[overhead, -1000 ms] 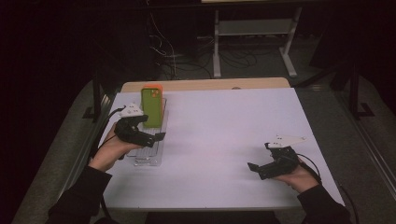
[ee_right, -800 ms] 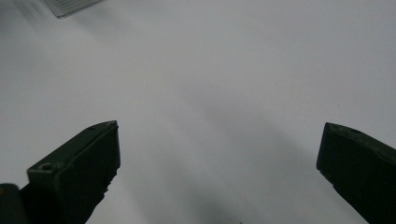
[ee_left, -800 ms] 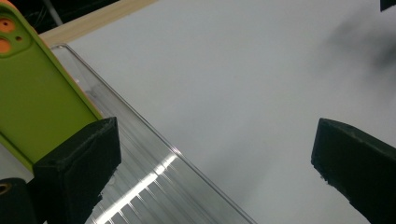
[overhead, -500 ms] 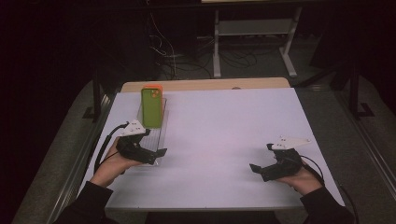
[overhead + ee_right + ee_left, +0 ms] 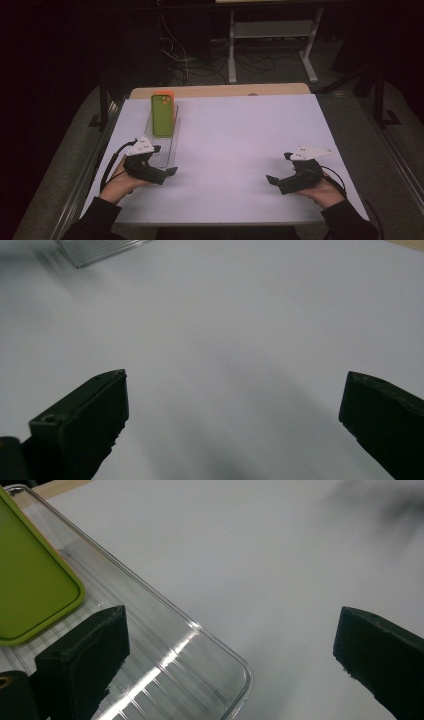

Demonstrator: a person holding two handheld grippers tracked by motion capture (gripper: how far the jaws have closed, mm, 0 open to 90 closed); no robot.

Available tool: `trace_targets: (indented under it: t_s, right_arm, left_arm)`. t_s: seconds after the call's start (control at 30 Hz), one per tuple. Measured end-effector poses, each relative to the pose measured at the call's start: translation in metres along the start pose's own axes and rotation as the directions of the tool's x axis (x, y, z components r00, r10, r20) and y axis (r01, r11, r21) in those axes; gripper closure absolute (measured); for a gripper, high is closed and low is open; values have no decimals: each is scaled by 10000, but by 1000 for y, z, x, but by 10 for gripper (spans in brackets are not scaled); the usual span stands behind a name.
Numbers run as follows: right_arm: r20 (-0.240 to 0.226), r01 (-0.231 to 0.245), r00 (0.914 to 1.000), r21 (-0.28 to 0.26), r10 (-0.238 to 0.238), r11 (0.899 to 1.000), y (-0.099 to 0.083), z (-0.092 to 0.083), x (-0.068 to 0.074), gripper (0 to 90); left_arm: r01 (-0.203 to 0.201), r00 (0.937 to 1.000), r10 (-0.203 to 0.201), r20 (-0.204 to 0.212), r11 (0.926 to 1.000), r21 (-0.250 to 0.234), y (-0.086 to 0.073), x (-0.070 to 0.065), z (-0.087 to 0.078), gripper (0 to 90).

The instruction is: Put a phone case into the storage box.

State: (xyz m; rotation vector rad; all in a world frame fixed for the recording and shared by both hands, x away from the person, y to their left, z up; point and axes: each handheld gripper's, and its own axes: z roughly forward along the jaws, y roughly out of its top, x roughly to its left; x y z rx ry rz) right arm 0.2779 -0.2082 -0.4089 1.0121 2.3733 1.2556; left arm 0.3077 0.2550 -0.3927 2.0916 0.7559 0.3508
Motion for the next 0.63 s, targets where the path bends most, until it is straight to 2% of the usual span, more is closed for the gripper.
trace_targets:
  t_s: [0.13,0.17,0.47,0.63]
  right_arm:
    - [5,146,9999,-41,-146,9999,0,0,0,0]
    - [11,162,9999,-40,-162,9999,0,0,0,0]
    - [-26,81,10000,-162,-81,9998,1,-1,0,0]
    - [-10,66,10000,-200,-66,9998,1,-2,0,0]
  left_arm:
    - [-192,9998,192,-52,9998,97,-6,1,1,9]
    - [-60,10000,60,0,10000,26,-7,1,2,9]
    - [-203,9997,203,122,9998,-43,-9,2,2,9]
    - [-103,9998,107,195,9998,-165,-7,0,2,9]
